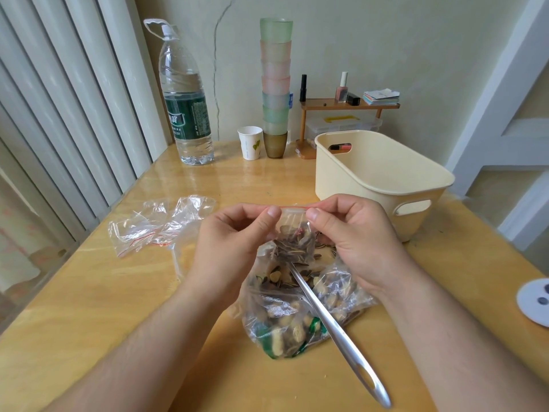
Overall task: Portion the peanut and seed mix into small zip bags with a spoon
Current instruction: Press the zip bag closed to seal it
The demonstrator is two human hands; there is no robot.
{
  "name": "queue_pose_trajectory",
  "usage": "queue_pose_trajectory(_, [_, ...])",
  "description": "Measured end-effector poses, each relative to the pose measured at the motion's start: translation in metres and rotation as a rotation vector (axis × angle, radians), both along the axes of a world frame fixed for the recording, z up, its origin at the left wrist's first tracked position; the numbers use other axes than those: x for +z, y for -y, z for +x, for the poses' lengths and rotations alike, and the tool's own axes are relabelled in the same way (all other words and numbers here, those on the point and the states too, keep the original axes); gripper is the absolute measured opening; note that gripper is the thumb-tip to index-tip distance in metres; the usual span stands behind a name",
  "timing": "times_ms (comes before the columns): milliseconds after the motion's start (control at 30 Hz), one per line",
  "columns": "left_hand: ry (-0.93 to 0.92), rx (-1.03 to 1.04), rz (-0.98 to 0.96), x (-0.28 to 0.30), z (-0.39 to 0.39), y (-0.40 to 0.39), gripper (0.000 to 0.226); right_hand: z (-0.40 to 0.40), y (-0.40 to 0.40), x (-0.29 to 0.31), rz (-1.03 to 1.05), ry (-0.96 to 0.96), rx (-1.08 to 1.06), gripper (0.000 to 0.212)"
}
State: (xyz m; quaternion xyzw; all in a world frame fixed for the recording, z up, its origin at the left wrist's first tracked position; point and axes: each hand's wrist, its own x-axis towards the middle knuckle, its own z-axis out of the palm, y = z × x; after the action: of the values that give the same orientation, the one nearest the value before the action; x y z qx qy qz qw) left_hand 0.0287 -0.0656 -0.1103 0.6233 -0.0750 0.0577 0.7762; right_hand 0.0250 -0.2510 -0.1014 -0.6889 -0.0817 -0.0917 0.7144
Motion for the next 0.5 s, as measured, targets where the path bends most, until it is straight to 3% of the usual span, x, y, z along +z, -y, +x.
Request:
queue_pose_trajectory(300, [0.023,-0.01,0.025,-0.0004,-0.0004,-0.0004,0.016,-0.001,-0.0016,-0.0003,0.011,-0.047,0.018,0.008])
queue_pose_trajectory(500, [0.006,-0.067,0.016,0.0005,0.0005,-0.0037,0.016,-0.0004,0.0016,-0.0003,0.012,0.029,0.019,0.023])
